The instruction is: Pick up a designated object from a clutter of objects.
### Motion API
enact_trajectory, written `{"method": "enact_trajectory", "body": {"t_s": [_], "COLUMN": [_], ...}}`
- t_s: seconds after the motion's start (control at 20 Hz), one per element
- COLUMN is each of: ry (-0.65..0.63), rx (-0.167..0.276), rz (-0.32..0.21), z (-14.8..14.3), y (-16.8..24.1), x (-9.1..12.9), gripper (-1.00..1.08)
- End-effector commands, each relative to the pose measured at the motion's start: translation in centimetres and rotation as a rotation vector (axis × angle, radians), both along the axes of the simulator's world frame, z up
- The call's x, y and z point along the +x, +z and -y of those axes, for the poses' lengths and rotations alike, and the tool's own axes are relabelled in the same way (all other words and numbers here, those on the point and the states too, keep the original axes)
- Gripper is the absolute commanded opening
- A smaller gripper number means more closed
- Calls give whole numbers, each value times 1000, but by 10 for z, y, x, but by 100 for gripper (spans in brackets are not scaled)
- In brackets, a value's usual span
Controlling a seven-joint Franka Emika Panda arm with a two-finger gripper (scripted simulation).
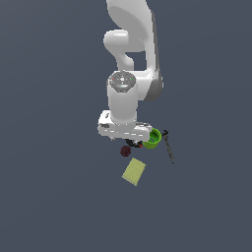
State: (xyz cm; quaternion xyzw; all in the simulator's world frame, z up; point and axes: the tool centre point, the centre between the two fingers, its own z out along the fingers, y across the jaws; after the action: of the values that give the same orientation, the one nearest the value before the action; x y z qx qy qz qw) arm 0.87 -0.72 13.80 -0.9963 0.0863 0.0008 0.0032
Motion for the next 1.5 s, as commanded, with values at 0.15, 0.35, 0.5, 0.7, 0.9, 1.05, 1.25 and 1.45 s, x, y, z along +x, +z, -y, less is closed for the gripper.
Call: {"method": "enact_trajectory", "body": {"t_s": [0.15, 0.35, 0.5, 0.7, 0.9, 1.05, 1.25, 1.45], "ry": [-23, -32, -36, -35, -35, -36, -36, -36], "rx": [-4, -6, -6, -6, -6, -6, -6, -6], "rz": [1, 1, 1, 0, 0, 0, 1, 1], "z": [-4, -6, -7, -6, -7, -7, -7, -7], "y": [-37, -53, -58, -59, -66, -77, -97, -108], "x": [-5, -8, -9, -9, -9, -10, -10, -10], "gripper": [100, 100, 100, 100, 100, 100, 100, 100]}}
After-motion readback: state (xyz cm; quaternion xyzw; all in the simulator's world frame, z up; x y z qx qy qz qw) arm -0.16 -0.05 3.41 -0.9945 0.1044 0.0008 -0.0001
